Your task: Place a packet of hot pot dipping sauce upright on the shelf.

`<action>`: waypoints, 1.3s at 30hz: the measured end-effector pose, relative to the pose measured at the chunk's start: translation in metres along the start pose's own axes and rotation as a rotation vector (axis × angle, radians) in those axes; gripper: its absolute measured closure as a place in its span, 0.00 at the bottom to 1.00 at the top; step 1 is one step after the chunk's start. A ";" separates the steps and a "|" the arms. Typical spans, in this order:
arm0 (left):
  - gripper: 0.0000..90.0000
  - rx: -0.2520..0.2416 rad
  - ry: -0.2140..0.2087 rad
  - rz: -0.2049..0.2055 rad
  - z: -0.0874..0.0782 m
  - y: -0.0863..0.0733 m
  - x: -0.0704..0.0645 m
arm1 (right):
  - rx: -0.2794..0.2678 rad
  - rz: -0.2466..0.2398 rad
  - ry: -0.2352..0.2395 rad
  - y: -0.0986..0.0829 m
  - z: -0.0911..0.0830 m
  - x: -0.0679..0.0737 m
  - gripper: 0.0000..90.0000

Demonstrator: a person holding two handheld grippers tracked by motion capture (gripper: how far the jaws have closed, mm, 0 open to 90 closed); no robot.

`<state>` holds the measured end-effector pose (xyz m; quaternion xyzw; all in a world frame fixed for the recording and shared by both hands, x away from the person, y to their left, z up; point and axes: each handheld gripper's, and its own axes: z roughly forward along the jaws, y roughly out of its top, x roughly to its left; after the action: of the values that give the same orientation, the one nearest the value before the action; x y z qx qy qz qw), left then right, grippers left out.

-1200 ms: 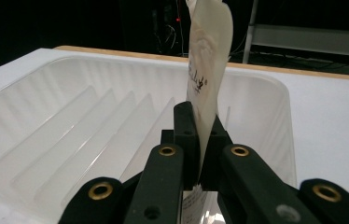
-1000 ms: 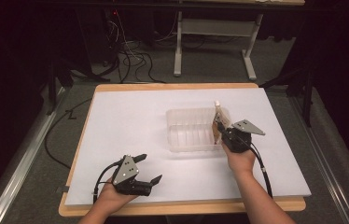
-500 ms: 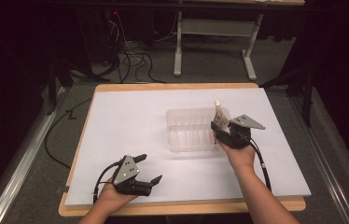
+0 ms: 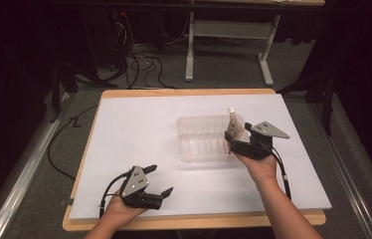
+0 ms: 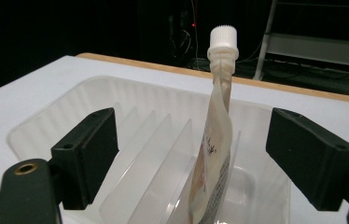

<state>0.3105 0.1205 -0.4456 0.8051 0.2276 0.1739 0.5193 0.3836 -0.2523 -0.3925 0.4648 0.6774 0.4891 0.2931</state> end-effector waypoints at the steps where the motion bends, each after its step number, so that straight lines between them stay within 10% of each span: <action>1: 0.15 -0.001 0.001 0.000 0.000 0.000 0.000 | -0.005 0.002 0.004 0.000 -0.003 0.000 0.19; 17: 0.15 0.007 0.008 -0.010 0.001 -0.001 0.000 | -0.056 0.009 0.051 -0.011 -0.056 -0.011 0.19; 31: 0.15 0.021 0.005 -0.022 0.006 -0.003 -0.002 | -0.039 -0.012 -0.051 -0.072 -0.123 -0.039 0.17; 39: 0.15 0.037 0.002 -0.023 0.011 -0.002 -0.004 | -0.014 0.002 -0.031 -0.083 -0.120 -0.046 0.19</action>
<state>0.3126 0.1106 -0.4522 0.8118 0.2405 0.1646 0.5060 0.2706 -0.3486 -0.4306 0.4708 0.6688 0.4870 0.3064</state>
